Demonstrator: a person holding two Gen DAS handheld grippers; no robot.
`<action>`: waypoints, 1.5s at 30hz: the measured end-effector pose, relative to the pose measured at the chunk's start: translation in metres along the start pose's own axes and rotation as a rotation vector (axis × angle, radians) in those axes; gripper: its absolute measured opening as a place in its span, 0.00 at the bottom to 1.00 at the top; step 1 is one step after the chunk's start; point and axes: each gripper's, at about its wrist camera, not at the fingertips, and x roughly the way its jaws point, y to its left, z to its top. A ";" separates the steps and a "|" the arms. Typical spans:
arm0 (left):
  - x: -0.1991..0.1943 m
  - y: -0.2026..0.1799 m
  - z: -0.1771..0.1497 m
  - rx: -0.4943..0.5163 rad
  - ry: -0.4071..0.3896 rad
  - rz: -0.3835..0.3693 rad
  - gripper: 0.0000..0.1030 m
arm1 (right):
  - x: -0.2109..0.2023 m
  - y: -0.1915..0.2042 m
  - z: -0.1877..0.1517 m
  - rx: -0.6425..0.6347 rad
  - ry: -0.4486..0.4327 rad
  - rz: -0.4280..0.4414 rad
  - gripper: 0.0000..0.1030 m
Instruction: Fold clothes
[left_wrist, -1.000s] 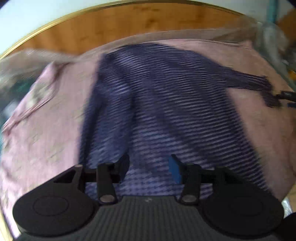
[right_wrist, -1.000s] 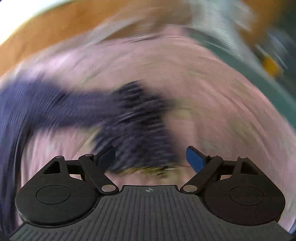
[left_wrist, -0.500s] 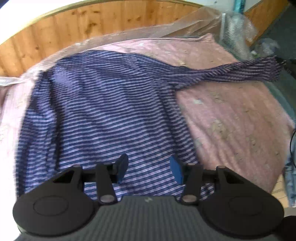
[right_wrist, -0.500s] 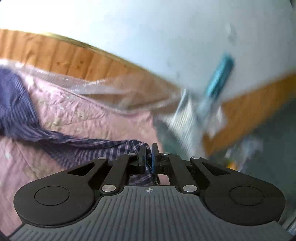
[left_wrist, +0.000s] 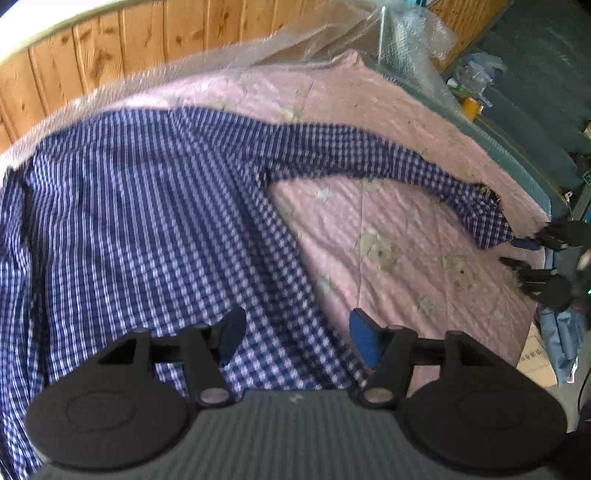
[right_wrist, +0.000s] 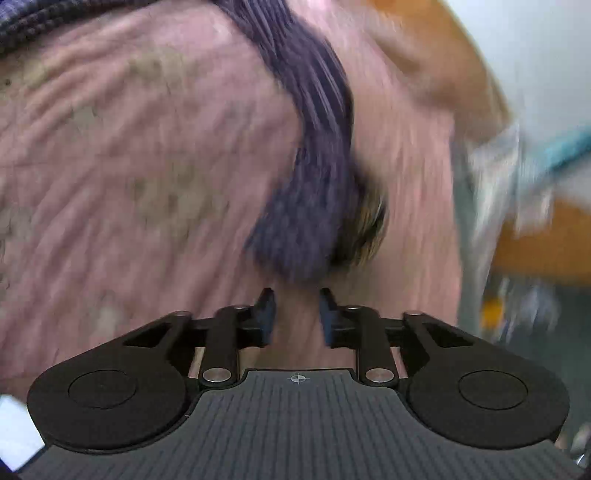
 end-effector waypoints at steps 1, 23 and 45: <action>0.002 0.001 -0.001 -0.001 0.014 -0.003 0.61 | -0.005 -0.011 -0.003 0.119 -0.005 0.046 0.42; 0.093 -0.124 0.079 0.278 -0.022 -0.188 0.73 | 0.036 -0.132 0.007 0.805 -0.110 0.360 0.00; 0.083 -0.177 0.109 0.457 -0.229 -0.161 0.93 | 0.049 -0.213 0.043 1.220 -0.125 0.793 0.00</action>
